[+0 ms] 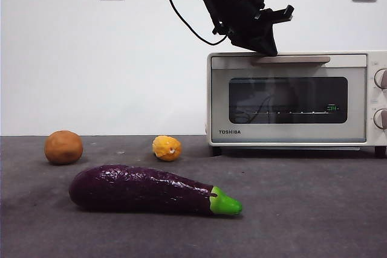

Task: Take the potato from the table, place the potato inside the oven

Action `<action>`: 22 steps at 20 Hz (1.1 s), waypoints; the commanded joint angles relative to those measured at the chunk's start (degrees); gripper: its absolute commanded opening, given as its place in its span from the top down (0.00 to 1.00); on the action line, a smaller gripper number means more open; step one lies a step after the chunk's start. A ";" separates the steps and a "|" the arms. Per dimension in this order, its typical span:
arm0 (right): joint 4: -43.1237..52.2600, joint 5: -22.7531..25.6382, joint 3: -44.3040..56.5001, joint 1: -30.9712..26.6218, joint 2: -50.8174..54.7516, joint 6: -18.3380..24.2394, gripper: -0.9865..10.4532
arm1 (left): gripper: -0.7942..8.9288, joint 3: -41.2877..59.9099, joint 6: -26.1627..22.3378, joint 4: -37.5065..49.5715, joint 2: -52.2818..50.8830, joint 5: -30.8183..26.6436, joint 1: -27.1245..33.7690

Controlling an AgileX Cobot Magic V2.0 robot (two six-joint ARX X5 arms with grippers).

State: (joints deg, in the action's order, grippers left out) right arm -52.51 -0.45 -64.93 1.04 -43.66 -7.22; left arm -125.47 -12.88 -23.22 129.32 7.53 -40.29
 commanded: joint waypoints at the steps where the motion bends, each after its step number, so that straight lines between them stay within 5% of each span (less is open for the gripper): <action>1: 0.11 0.02 -0.15 0.07 -0.37 1.22 0.91 | 0.92 0.04 -0.59 0.68 1.09 -0.15 0.13; 22: 0.42 -0.24 -0.15 0.07 -1.51 1.11 0.91 | 0.92 0.04 0.50 -8.11 3.98 -0.94 -0.37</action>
State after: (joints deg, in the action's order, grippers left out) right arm -52.45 -0.47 -64.93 1.04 -45.25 -6.39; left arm -127.07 -12.80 -27.42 130.17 6.74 -40.34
